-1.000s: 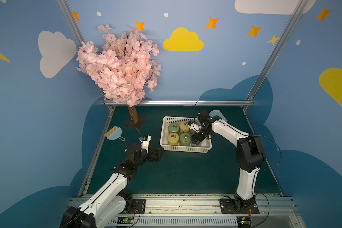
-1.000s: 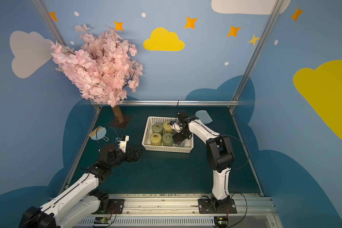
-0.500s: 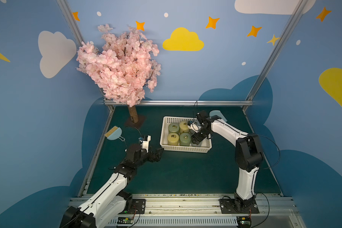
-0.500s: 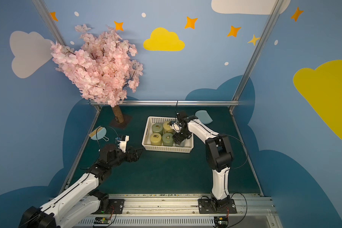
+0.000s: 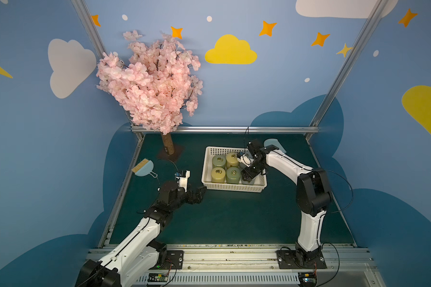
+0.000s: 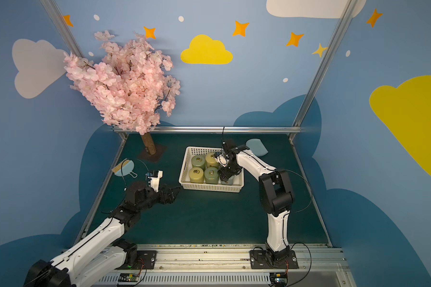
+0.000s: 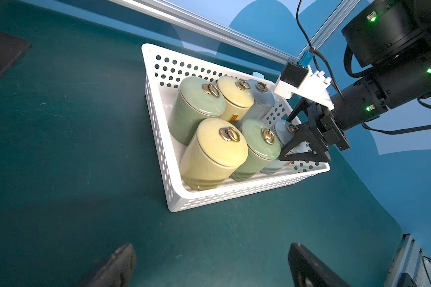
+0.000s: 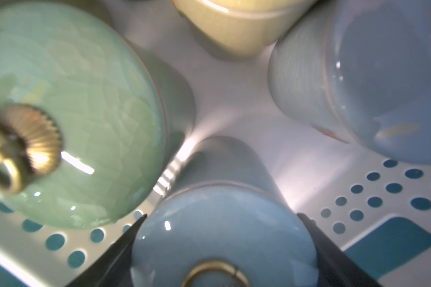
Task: Take the tea canister out of the basket
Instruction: Pick up the tea canister from the basket.
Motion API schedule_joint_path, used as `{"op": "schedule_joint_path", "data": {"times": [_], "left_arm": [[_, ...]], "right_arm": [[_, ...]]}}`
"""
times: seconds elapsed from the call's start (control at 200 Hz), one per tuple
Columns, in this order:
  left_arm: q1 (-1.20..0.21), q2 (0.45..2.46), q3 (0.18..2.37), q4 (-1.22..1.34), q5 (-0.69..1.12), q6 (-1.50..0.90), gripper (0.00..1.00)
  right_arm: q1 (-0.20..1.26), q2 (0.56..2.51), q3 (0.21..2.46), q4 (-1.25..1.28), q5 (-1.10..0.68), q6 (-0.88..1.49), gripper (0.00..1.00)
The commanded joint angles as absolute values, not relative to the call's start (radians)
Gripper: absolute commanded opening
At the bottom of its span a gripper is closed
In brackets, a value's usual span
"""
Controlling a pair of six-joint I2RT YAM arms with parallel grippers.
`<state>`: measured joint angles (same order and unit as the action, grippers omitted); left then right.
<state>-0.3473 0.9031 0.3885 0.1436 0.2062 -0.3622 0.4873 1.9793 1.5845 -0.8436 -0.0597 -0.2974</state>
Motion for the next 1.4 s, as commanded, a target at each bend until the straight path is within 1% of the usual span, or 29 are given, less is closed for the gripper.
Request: {"op": "schedule_joint_path", "data": {"times": [0.0,0.806,1.131,1.397], "left_arm": [[-0.348,0.905,0.381,0.159,0.201,-0.344,1.0],[-0.347,0.894,0.377,0.153,0.186,-0.339,1.0],[-0.347,0.887,0.375,0.15,0.184,-0.342,1.0],[-0.347,0.876,0.373,0.146,0.179,-0.344,1.0]], "right_arm": [[0.494,1.911,1.633,-0.891,-0.047,-0.269,0.59],[0.503,1.76,1.655,-0.979,-0.006,-0.212,0.58],[0.542,1.699,1.654,-1.017,0.0,-0.191,0.58],[0.604,1.636,1.61,-1.025,0.005,-0.152,0.58]]}}
